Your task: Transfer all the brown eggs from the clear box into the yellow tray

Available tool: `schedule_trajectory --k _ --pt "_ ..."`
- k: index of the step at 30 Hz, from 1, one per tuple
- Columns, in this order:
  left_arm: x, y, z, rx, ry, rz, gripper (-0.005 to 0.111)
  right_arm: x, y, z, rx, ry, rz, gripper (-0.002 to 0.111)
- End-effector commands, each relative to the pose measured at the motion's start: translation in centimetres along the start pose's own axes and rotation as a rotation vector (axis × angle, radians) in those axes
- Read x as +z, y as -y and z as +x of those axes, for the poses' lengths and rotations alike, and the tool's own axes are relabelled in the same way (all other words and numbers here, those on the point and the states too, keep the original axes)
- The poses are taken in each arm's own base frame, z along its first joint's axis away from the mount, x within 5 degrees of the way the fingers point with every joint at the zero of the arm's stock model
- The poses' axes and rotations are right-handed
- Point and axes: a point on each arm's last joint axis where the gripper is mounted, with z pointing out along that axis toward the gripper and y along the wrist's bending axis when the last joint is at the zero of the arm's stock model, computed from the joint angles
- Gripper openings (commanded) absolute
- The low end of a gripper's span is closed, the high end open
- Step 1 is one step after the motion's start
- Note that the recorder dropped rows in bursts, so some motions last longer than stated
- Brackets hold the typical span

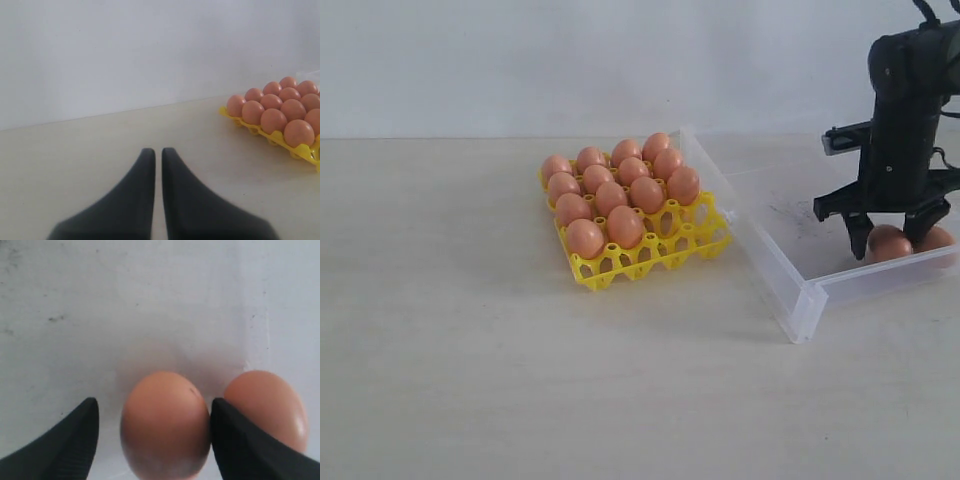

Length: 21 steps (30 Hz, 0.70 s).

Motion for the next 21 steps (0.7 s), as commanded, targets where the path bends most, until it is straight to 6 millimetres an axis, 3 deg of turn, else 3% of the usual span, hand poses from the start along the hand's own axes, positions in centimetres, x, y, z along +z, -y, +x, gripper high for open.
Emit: schedule_trajectory --k 1,3,4,8,16,21 --pt "0.0 0.0 0.1 -0.007 0.0 0.006 0.004 1.6 0.3 0.0 -0.005 -0.039 0.004 0.058" --pt "0.0 0.0 0.1 -0.007 0.0 0.006 0.004 1.7 0.3 0.0 -0.012 -0.032 0.004 0.054" --pt "0.0 0.0 0.1 -0.007 0.0 0.006 0.004 1.7 0.3 -0.1 -0.015 -0.027 0.005 0.046" --pt "0.0 0.0 0.1 -0.007 0.0 0.006 0.004 1.6 0.3 -0.6 -0.001 0.027 0.003 -0.001" --pt "0.0 0.0 0.1 -0.007 0.0 0.006 0.004 1.3 -0.9 -3.3 0.097 0.4 -0.129 0.0" --pt "0.0 0.0 0.1 -0.007 0.0 0.006 0.004 1.4 -1.4 -2.7 0.132 0.794 -0.171 0.0"
